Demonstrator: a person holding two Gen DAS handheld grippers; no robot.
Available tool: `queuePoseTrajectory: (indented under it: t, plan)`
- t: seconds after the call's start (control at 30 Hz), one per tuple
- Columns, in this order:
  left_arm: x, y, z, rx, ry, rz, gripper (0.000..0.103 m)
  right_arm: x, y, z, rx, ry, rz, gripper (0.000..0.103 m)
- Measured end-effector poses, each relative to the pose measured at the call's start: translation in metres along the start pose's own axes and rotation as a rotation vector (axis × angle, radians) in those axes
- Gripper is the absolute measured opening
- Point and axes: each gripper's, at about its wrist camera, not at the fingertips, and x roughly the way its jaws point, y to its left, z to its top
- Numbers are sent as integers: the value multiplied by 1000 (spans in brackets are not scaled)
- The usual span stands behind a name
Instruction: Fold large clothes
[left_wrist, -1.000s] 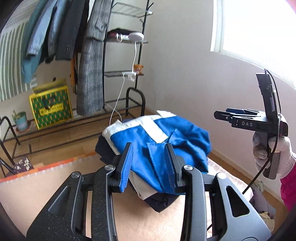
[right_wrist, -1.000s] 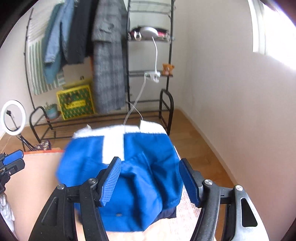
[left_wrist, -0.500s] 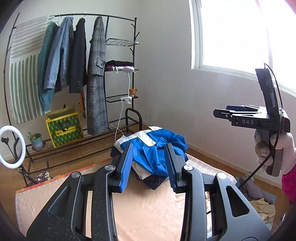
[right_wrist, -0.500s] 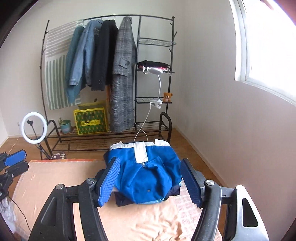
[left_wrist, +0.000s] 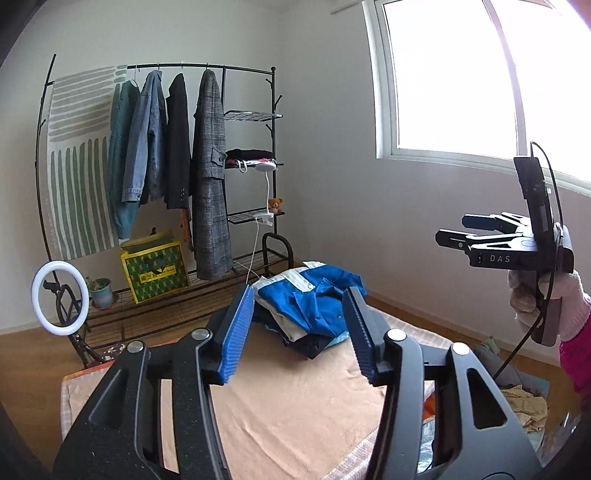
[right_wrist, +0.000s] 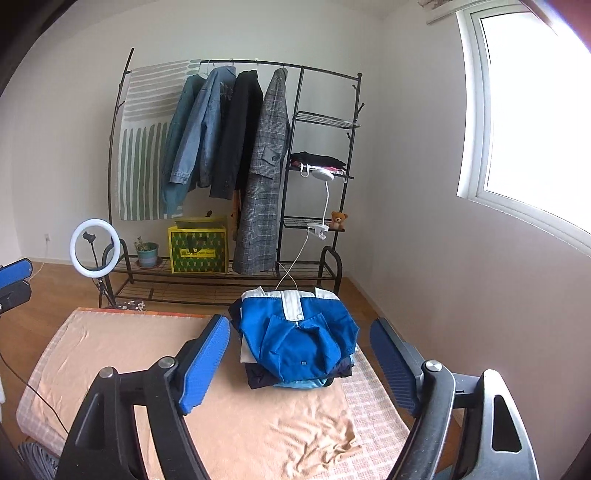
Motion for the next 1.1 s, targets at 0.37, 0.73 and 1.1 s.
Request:
queuePoseTrajectory:
  t: [0.37, 0.73, 1.1]
  plan:
    - [8, -7, -66, -29, 95, 69, 96, 2, 23, -61, 39, 25, 23, 103]
    - [57, 8, -103, -44, 139, 210, 103, 63, 26, -113, 141, 109, 32, 103]
    - [113, 29, -138, -118, 167, 218, 103, 124, 37, -149, 175, 118, -29, 103]
